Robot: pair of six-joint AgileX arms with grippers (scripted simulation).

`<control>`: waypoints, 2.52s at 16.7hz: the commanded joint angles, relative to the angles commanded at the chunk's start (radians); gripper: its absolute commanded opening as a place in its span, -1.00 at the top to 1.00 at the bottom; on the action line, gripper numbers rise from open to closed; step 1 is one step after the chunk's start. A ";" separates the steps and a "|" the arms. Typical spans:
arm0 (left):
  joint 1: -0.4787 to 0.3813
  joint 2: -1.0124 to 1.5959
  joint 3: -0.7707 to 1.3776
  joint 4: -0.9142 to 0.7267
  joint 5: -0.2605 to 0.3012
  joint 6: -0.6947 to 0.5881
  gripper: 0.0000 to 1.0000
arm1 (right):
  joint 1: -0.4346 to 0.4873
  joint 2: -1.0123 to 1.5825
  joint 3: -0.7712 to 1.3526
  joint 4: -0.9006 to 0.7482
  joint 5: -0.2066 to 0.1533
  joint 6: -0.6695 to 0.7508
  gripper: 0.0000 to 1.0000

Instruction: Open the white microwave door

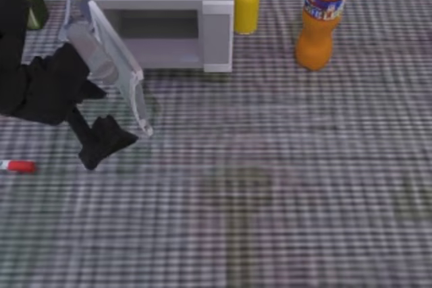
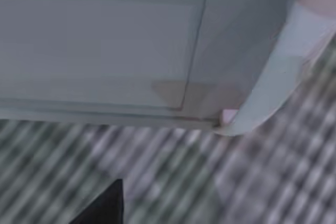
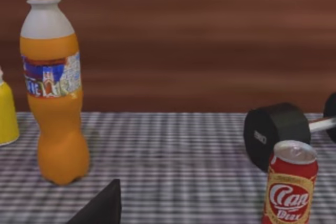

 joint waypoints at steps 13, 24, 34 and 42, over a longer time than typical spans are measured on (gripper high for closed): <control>-0.020 -0.092 0.043 -0.179 -0.034 -0.080 -1.00 | 0.000 0.000 0.000 0.000 0.000 0.000 -1.00; -0.207 0.359 0.941 -0.830 -0.375 -0.985 -1.00 | 0.000 0.000 0.000 0.000 0.000 0.000 -1.00; -0.347 0.634 1.558 -1.318 -0.681 -1.709 -1.00 | 0.000 0.000 0.000 0.000 0.000 0.000 -1.00; -0.347 0.676 1.627 -1.324 -0.692 -1.729 -1.00 | 0.000 0.000 0.000 0.000 0.000 0.000 -1.00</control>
